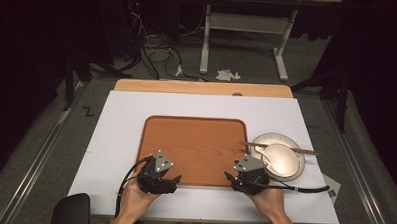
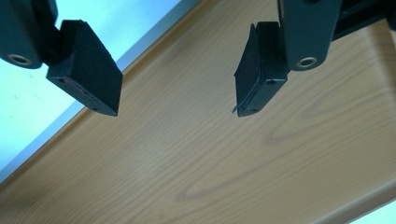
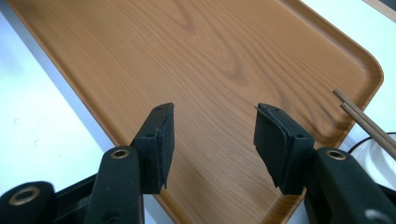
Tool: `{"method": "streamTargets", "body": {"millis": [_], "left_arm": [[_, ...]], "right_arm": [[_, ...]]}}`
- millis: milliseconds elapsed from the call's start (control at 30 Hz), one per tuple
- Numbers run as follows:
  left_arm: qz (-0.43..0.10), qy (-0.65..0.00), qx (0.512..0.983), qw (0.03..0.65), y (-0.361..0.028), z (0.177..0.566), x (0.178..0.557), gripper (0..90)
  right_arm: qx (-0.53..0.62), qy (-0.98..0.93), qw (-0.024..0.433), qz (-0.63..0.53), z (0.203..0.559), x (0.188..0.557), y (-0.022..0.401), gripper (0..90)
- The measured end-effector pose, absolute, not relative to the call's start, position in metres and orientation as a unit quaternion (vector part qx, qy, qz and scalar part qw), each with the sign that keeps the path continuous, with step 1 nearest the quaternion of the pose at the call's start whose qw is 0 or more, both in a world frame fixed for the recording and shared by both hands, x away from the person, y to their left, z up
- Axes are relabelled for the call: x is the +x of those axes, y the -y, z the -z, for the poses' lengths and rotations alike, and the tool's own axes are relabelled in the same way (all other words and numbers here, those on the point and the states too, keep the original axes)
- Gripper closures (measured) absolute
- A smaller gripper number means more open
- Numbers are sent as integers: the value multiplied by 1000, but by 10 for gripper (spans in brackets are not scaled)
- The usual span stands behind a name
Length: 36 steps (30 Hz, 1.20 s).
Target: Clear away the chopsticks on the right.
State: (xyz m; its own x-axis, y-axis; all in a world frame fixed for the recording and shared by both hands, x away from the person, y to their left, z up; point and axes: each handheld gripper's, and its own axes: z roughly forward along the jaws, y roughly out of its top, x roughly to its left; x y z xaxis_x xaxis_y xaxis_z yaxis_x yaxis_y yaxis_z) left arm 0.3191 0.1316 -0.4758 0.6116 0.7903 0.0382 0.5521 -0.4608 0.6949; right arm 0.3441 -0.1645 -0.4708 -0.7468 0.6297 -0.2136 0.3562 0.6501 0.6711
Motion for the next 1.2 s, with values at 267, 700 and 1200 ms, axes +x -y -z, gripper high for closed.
{"method": "streamTargets", "body": {"millis": [267,700,1200], "left_arm": [[-178,-394,840,329,-130,477,319,312],[-179,-395,839,329,-130,477,319,305],[-190,-392,837,332,-131,474,317,298]], "right_arm": [[236,-888,263,-296,473,339,164,460],[203,-897,290,-264,465,327,160,467],[242,-888,222,-322,437,324,176,518]]}}
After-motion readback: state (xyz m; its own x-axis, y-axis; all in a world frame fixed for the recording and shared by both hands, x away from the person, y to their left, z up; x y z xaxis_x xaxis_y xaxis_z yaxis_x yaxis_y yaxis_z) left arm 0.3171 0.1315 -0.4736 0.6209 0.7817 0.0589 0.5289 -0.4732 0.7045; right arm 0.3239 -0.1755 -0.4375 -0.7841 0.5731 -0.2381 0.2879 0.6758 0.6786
